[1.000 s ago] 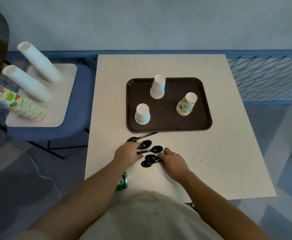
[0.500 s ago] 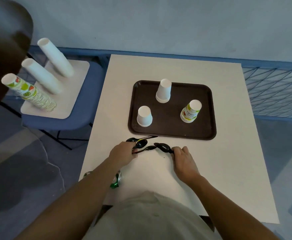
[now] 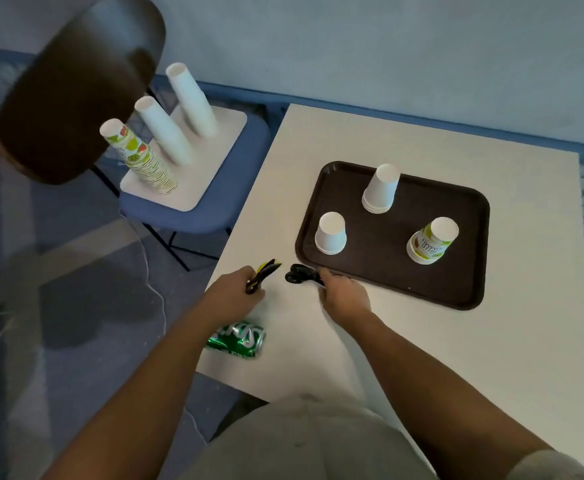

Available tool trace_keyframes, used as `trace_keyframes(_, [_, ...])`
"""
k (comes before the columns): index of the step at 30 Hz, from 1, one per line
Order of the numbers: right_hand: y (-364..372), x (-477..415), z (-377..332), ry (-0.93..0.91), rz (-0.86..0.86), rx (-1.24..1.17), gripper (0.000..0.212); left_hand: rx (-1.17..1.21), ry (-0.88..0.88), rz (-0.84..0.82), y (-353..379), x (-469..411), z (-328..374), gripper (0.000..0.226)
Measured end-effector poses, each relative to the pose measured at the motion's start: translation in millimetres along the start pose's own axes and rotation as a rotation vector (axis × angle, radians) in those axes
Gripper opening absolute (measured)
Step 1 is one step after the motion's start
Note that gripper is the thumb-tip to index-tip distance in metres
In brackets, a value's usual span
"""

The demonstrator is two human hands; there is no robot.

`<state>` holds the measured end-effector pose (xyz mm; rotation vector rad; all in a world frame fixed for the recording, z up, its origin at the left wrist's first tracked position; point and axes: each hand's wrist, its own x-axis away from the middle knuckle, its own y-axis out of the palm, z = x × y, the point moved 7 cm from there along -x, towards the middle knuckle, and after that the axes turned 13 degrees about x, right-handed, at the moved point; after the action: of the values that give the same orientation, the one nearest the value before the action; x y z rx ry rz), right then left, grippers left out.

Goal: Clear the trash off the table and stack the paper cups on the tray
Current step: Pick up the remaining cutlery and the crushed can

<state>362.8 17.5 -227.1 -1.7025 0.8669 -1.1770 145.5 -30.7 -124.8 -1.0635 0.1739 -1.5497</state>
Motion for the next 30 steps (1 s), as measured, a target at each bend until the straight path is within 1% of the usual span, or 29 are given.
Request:
trace_keyframes(2, [2,-2,-2,0.014,0.003,0.017,0.027,0.041,-0.017,0.041,-3,9,-6,0.025])
trace_keyframes(5, [3,-2,-2,0.036,0.011,0.037,0.015,0.076,-0.076,0.036,-6,19,-15,0.046])
trace_keyframes(7, [2,-1,-3,0.03,0.003,0.068,0.011,0.077,-0.107,0.059,-10,22,-19,0.053])
trace_keyframes(10, [3,3,-7,0.003,-0.003,0.119,0.01,0.119,-0.135,0.083,-11,24,-20,0.056])
trace_keyframes(14, [8,19,-4,-0.002,0.003,0.21,0.016,0.053,-0.16,0.157,-12,28,-8,0.058])
trace_keyframes(16, [12,29,1,-0.004,-0.005,0.251,0.018,0.056,-0.169,0.164,-10,28,-6,0.057])
trace_keyframes(22, [16,48,20,0.02,0.006,0.309,0.027,0.167,-0.195,0.162,-7,26,-10,0.056])
trace_keyframes(25, [16,50,22,0.061,-0.031,0.224,0.028,0.186,-0.211,0.156,-5,24,-14,0.052])
trace_keyframes(28, [12,50,19,0.114,-0.071,0.035,0.026,0.176,-0.198,0.144,-5,25,-16,0.053])
trace_keyframes(30, [10,50,14,0.149,-0.092,-0.102,0.019,0.175,-0.183,0.138,-5,26,-17,0.053])
